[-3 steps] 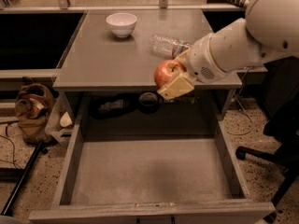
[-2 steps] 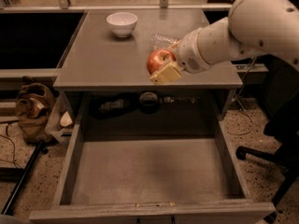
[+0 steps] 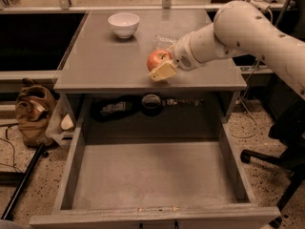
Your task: Pick apple from top drawer and place on counter
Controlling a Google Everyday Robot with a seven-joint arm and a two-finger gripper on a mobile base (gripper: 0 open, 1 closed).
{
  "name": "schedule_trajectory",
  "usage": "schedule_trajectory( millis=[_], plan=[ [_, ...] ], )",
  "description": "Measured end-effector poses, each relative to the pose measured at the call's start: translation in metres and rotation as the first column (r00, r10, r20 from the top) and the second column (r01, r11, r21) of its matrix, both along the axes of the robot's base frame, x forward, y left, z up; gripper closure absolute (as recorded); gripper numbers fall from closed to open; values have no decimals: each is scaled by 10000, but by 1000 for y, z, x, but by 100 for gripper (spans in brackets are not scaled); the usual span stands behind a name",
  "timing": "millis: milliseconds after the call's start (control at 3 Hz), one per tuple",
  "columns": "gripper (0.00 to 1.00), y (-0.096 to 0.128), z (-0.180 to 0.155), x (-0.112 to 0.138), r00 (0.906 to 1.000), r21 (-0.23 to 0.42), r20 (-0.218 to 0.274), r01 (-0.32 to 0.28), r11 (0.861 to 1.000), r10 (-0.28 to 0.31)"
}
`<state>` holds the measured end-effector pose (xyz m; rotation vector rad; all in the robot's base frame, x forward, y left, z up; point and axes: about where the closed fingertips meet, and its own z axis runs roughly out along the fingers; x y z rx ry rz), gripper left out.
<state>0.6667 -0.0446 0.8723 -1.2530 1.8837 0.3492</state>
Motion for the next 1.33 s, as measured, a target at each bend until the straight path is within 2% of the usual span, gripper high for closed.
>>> schedule_trajectory(
  millis=[333, 1000, 1333],
  plan=[
    [100, 6, -19, 15, 9993, -177, -385, 21, 9998, -28],
    [100, 15, -29, 31, 9976, -723, -680, 78, 9974, -127],
    [82, 15, -28, 31, 9976, -723, -680, 78, 9974, -127]
  ],
)
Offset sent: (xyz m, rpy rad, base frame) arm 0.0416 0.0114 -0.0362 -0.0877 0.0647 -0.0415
